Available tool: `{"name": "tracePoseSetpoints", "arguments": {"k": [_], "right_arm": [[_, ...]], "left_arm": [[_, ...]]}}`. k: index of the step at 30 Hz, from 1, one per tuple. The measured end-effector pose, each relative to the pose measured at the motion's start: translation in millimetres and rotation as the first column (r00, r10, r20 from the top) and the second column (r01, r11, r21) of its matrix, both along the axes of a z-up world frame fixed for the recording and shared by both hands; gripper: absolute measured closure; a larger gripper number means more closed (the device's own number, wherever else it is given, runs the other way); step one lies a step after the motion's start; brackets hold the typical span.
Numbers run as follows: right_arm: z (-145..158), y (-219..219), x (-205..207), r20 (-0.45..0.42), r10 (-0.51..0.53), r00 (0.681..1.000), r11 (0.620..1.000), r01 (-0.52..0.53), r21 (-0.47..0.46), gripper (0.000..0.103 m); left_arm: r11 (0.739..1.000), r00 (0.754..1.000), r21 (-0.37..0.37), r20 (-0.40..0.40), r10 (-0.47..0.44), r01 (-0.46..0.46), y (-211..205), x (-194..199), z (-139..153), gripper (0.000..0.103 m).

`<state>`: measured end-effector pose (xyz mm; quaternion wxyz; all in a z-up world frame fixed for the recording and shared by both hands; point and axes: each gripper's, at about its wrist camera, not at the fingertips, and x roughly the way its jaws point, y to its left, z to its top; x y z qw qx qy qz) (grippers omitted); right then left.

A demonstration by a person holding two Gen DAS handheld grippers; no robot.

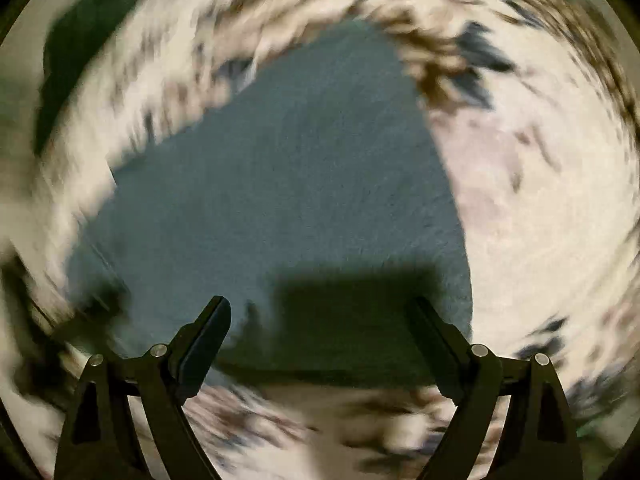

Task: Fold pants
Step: 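Grasp the waistband corner with the left tool and fold it over the stack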

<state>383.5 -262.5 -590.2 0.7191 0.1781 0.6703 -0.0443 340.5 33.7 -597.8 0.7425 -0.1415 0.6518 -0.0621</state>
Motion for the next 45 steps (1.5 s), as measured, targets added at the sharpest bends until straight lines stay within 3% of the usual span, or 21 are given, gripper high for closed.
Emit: {"name": "tracePoseSetpoints", "arguments": {"k": [4,6,8,11,14,17,20,21,22,23,26,27,29,30,31,32,33,35,37,39,45], "right_arm": [[-17,38,-11,-0.177,0.244,0.954,0.936,-0.279,-0.216,0.012],[-12,40,-13,-0.178,0.253,0.951,0.933,-0.288,-0.215,0.012],[0,35,-13,-0.137,0.215,0.967,0.960,-0.235,-0.154,0.012],[18,31,-7,-0.072,0.135,0.988,0.988,-0.139,-0.060,0.012],[29,42,4,-0.022,0.108,0.994,0.994,-0.109,-0.013,0.012],[28,62,16,-0.002,0.123,0.992,0.992,-0.123,-0.005,0.012],[18,80,26,-0.011,0.119,0.993,0.993,-0.119,0.012,0.012],[13,85,28,-0.015,0.118,0.993,0.993,-0.118,0.015,0.012],[10,88,28,-0.017,0.121,0.993,0.993,-0.121,0.012,0.012],[7,92,29,-0.016,0.130,0.991,0.992,-0.130,0.003,0.012],[-4,105,27,-0.023,0.161,0.987,0.985,-0.162,-0.058,0.012],[-7,106,26,-0.027,0.161,0.987,0.985,-0.162,-0.060,0.012],[-10,106,23,-0.033,0.149,0.988,0.987,-0.151,-0.056,0.012],[-11,107,23,-0.035,0.148,0.988,0.987,-0.150,-0.056,0.012],[-12,107,23,-0.037,0.149,0.988,0.987,-0.151,-0.056,0.012],[-11,107,23,-0.038,0.145,0.989,0.988,-0.147,-0.055,0.012],[-10,107,23,-0.039,0.142,0.989,0.988,-0.144,-0.052,0.012],[-9,107,22,-0.037,0.143,0.989,0.988,-0.145,-0.047,0.012],[-8,105,22,-0.035,0.140,0.989,0.989,-0.142,-0.041,0.012],[-7,105,23,-0.033,0.135,0.990,0.990,-0.136,-0.033,0.012],[-1,77,16,-0.002,0.067,0.998,0.998,-0.067,0.016,0.012]], "left_arm": [[0.996,0.997,-0.048,-0.021,0.070,-0.071,15,-11,9,0.046],[0.989,0.993,-0.086,-0.021,0.118,-0.120,30,-25,15,0.042],[0.979,0.985,-0.111,-0.043,0.164,-0.168,45,-38,18,0.029],[0.922,0.944,-0.211,-0.007,0.330,-0.324,88,-68,24,0.000],[0.820,0.843,-0.270,0.049,0.535,-0.504,140,-101,29,0.000],[0.670,0.706,-0.312,-0.002,0.708,-0.673,185,-116,6,0.000],[0.512,0.574,-0.351,-0.095,0.814,-0.784,219,-115,-30,0.000],[0.476,0.541,-0.343,-0.123,0.832,-0.810,226,-112,-38,0.002],[0.462,0.525,-0.332,-0.129,0.842,-0.822,228,-110,-41,0.002],[0.457,0.515,-0.329,-0.114,0.850,-0.827,230,-105,-40,0.002],[0.527,0.543,-0.303,0.033,0.839,-0.794,223,-91,-11,0.010],[0.562,0.566,-0.289,0.080,0.821,-0.775,217,-85,-1,0.013],[0.577,0.582,-0.296,0.079,0.809,-0.761,213,-80,-7,0.013],[0.581,0.598,-0.288,0.033,0.801,-0.761,213,-76,-22,0.013],[0.572,0.604,-0.291,-0.022,0.797,-0.766,214,-74,-34,0.015],[0.530,0.578,-0.323,-0.066,0.814,-0.784,219,-79,-43,0.015],[0.503,0.554,-0.358,-0.049,0.831,-0.787,222,-85,-40,0.015],[0.507,0.565,-0.385,-0.047,0.824,-0.771,220,-85,-36,0.018],[0.511,0.557,-0.383,-0.010,0.830,-0.769,218,-87,-27,0.061],[0.545,0.577,-0.402,0.049,0.815,-0.736,212,-85,-14,0.078],[0.694,0.641,-0.349,0.272,0.718,-0.630,169,-88,59,0.081]]}}
